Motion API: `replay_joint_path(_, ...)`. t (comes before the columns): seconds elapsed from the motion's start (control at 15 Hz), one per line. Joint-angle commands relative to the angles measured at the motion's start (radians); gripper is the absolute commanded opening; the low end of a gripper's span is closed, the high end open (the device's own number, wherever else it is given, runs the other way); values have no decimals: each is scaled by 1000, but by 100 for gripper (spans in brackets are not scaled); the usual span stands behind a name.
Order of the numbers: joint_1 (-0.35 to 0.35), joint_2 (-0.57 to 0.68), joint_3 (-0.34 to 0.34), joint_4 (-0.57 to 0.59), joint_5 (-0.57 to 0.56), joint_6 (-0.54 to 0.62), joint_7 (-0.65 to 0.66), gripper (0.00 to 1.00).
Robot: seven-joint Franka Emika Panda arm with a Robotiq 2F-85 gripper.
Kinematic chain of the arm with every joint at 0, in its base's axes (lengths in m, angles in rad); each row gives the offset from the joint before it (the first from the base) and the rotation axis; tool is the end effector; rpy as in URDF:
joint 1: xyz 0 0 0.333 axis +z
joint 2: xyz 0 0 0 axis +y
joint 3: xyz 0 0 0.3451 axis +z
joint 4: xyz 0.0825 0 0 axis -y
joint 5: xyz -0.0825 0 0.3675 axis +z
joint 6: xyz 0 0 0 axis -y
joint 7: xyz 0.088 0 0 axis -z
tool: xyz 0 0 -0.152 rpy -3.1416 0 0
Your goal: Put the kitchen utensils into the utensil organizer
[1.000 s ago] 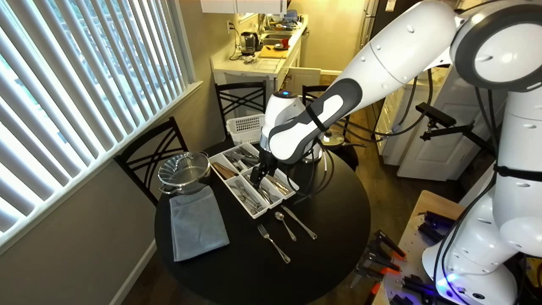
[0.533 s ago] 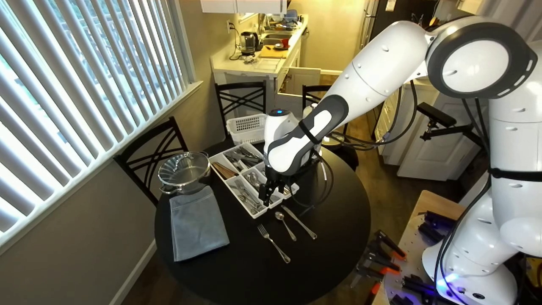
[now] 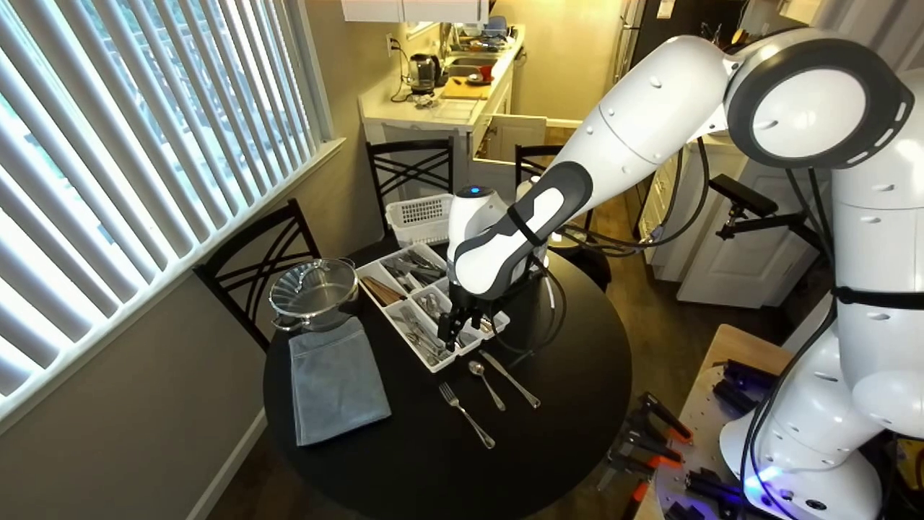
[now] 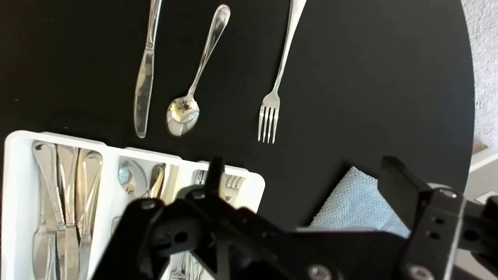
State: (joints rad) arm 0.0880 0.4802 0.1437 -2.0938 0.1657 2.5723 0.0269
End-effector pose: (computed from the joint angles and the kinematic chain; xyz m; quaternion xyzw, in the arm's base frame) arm 0.5722 0.1366 0.1862 -0.9967 -0.0244 0.0104 0.0770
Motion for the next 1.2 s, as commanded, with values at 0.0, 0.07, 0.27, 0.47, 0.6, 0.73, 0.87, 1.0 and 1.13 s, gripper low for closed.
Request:
replay_joint_path(0.0,-24,66,71,-4,82,109,-58,100)
replay_joint_path(0.07,-32,84,94,-10,110,136,-59,100)
replay_joint_path(0.27,-44,136,145,-13,154,174,-68,100)
replay_joint_path(0.47,-31,211,143,10,144,225,-46,100)
replay_joint_path(0.6,-27,270,146,41,129,256,-47,100)
replay_joint_path(0.73,-10,331,131,86,114,270,-23,100)
replay_joint_path(0.87,21,384,100,131,96,274,11,100)
replay_joint_path(1.0,74,419,44,163,95,280,85,100)
replay_joint_path(1.13,144,441,-27,186,93,282,183,100)
